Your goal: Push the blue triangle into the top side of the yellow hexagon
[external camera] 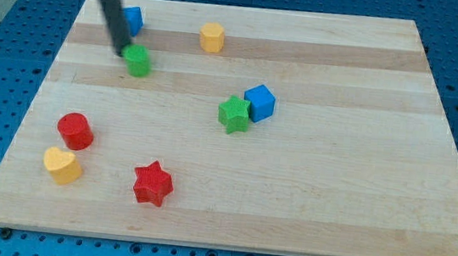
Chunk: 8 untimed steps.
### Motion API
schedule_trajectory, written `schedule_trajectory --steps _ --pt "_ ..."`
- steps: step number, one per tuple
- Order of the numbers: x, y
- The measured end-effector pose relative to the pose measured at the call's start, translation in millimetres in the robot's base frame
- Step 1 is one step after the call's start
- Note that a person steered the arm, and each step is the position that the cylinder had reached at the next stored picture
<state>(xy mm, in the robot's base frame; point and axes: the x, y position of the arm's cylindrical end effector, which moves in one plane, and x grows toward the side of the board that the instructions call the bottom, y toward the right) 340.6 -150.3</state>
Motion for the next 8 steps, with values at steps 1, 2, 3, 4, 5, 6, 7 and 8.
schedule_trajectory --steps 1,2,3,4,5,6,7,8 --pt "39.9 115.7" --pt "3.3 67.3" --pt "-8.4 -9.4" --pt "-42.4 -96.7" --pt "-76.1 -135.9" --pt "-85.3 -84.7" --pt "-81.8 -22.1" --pt "-78.6 21.7"
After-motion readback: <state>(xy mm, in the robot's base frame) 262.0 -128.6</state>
